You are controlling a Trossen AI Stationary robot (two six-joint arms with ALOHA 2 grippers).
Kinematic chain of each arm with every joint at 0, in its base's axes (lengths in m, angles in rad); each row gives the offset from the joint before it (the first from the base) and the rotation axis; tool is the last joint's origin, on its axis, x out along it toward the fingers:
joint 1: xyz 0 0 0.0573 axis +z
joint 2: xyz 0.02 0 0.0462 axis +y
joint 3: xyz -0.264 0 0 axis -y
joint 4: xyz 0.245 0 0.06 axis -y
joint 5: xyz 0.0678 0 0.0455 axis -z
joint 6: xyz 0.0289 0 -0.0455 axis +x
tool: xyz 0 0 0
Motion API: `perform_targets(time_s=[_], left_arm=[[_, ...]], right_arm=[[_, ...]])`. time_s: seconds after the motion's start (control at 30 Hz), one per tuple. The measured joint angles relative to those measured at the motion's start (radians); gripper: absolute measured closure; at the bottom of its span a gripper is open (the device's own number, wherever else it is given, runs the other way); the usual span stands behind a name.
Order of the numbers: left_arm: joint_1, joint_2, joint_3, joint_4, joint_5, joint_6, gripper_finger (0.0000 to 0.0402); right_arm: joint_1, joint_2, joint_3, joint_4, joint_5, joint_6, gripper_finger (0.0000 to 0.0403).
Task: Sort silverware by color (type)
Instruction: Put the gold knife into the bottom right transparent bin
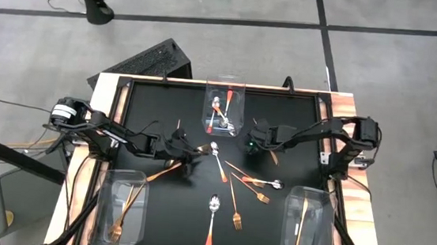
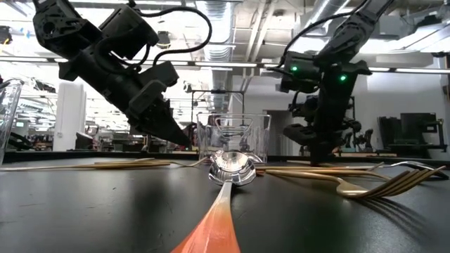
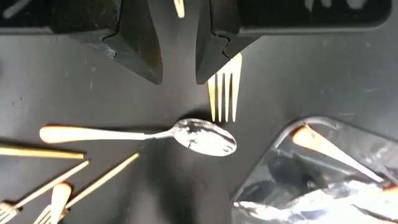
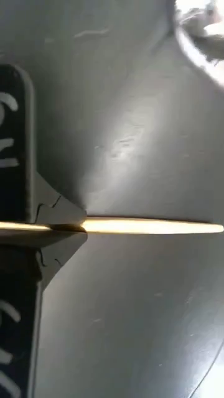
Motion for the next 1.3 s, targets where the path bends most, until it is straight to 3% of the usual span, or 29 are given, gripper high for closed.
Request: perform_targets(time_s=[0.1,0.27,0.5,0.77,1.03,1.17,1.3], left_arm=[[-0.001,0.0,0.0,-0.004,-0.007,-0.003,0.0317],[-0.001,0.0,0.0,0.005,-0.009,-0.004,0.0317],[0.001,0.0,0.0,0.06,-0.075,0.019,0.0317],[0.002,0.0,0.0,0.125,-0.015,0.018,0.0317],[0.0,0.0,0.0,0.105,0.001,0.015,0.0317],[0.0,0.0,0.0,0.104,0.001,0.015,0.0317],[0.0,0.0,0.0,0.104,0.0,0.015,0.0317]], right_arm=[[0.04,-0.1,-0.007,-0.115,-0.027,0.025,0.0396],[0.125,-0.293,-0.003,-0.282,0.019,0.129,0.0399],[0.227,-0.48,0.002,-0.29,0.131,0.136,0.0392],[0.147,-0.334,0.002,-0.291,0.099,0.128,0.0314],[0.068,-0.129,0.003,-0.257,-0.057,0.033,0.0232],[0.034,-0.06,0.005,-0.238,-0.126,-0.015,0.0218],[-0.006,-0.021,0.011,-0.237,-0.181,-0.074,0.0239]])
